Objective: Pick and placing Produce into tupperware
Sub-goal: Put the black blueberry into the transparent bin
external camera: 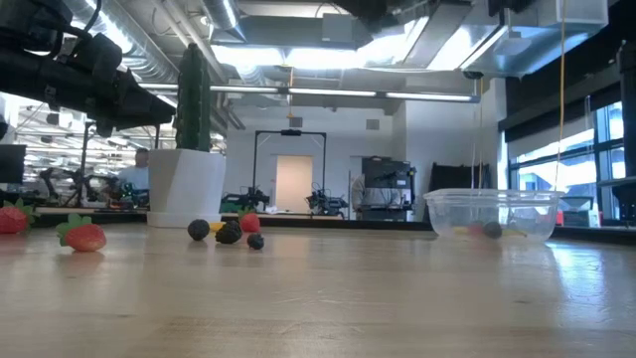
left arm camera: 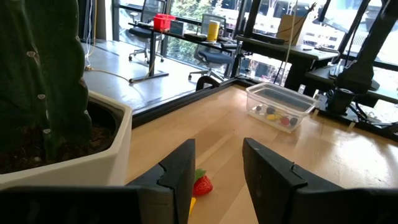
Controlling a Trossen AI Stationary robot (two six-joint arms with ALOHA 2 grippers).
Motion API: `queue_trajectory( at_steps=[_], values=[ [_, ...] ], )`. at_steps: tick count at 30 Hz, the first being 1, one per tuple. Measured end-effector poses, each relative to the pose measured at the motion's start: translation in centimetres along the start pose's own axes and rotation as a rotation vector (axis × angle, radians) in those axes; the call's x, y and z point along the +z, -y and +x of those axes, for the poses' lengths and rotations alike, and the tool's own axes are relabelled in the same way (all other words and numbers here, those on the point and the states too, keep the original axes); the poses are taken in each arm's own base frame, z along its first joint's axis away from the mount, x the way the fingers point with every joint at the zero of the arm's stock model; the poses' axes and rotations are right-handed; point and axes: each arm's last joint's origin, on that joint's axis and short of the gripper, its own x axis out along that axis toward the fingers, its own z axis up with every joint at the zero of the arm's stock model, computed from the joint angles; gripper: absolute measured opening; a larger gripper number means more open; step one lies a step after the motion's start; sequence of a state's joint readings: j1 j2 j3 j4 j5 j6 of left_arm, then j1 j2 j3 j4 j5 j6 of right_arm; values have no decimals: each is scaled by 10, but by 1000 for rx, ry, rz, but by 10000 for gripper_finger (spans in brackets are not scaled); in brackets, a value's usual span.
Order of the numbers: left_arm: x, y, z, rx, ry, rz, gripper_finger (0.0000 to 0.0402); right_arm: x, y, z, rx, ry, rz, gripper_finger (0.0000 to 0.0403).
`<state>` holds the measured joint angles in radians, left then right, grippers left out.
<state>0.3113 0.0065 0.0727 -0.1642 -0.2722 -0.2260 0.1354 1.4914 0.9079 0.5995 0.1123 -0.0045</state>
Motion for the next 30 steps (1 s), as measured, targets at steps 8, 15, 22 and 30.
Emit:
queue_trajectory(
  at_steps=[8,15,22,30],
  values=[
    [0,0,0,6,2,1,126,-35,-13,20,-23,-92,56,266],
    [0,0,0,7,2,1,126,-75,-34,46,13,-168,86,266],
    [0,0,0,7,1,1,126,-124,-49,57,-34,-229,104,266],
    [0,0,0,7,1,1,126,-155,-56,58,-50,-296,105,266]
  ],
)
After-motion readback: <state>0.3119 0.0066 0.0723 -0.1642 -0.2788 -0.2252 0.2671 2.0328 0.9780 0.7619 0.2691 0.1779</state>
